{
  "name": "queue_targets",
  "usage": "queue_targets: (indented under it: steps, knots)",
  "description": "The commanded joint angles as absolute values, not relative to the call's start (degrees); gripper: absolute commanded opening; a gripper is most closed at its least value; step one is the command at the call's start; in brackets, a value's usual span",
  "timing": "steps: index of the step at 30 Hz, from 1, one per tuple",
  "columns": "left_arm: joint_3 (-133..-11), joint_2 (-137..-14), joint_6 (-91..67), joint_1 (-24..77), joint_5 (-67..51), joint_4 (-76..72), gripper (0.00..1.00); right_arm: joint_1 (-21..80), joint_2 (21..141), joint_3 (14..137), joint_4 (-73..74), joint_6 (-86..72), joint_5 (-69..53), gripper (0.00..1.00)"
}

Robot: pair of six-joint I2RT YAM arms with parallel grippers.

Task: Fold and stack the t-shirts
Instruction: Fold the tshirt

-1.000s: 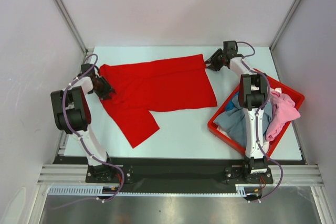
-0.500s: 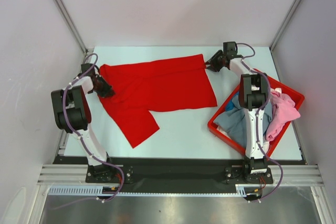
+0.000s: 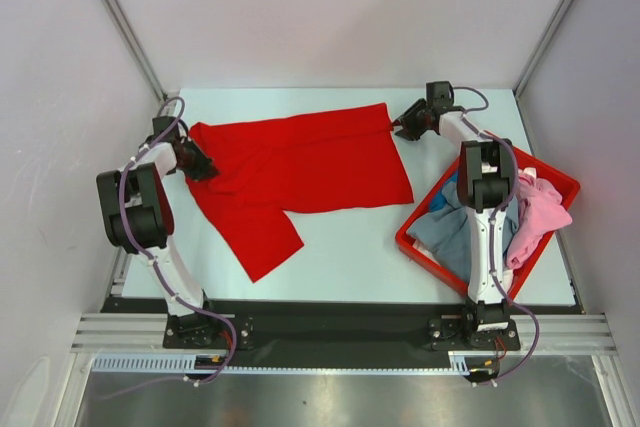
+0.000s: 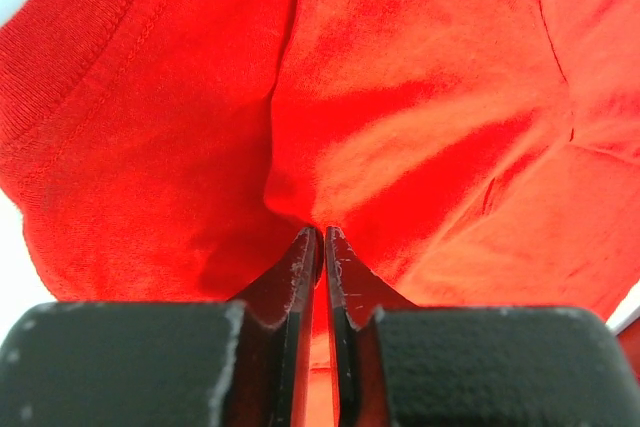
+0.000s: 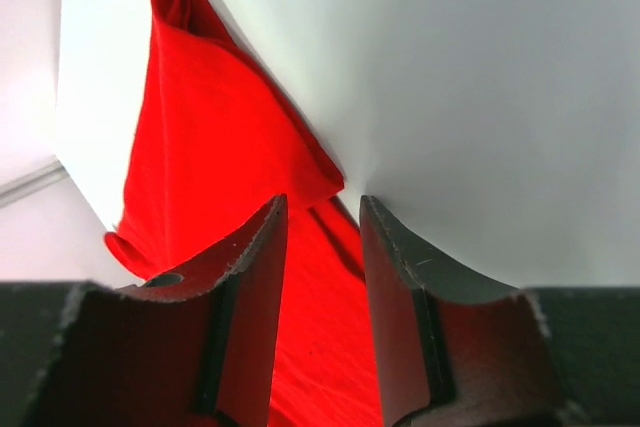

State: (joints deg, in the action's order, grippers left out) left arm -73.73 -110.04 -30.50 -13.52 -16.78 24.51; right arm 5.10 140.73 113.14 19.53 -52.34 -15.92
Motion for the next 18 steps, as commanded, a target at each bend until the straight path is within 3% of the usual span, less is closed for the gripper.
queue_targets:
  steps: [1, 7, 13, 16, 18]
  knots:
    - [-75.9, -107.4, -31.1, -13.4, -18.0, 24.1, 0.12, 5.0, 140.9, 111.3, 22.1, -54.8, -16.1, 0.41]
    - [-76.6, -106.6, -31.4, -13.5, -18.5, 24.1, 0.1, 4.8, 142.5, 111.4, 19.0, -59.0, -17.0, 0.39]
    - [-76.5, -105.9, -31.9, -13.4, -19.2, 23.4, 0.09, 4.8, 143.3, 112.3, 17.8, -59.9, -16.7, 0.29]
    - [-76.2, -105.3, -32.2, -13.4, -19.8, 22.9, 0.07, 4.7, 143.3, 112.3, 16.2, -59.2, -16.7, 0.2]
    - [-76.3, -104.6, -32.6, -13.4, -20.4, 21.7, 0.04, 4.6, 143.1, 112.5, 14.1, -58.5, -17.1, 0.04]
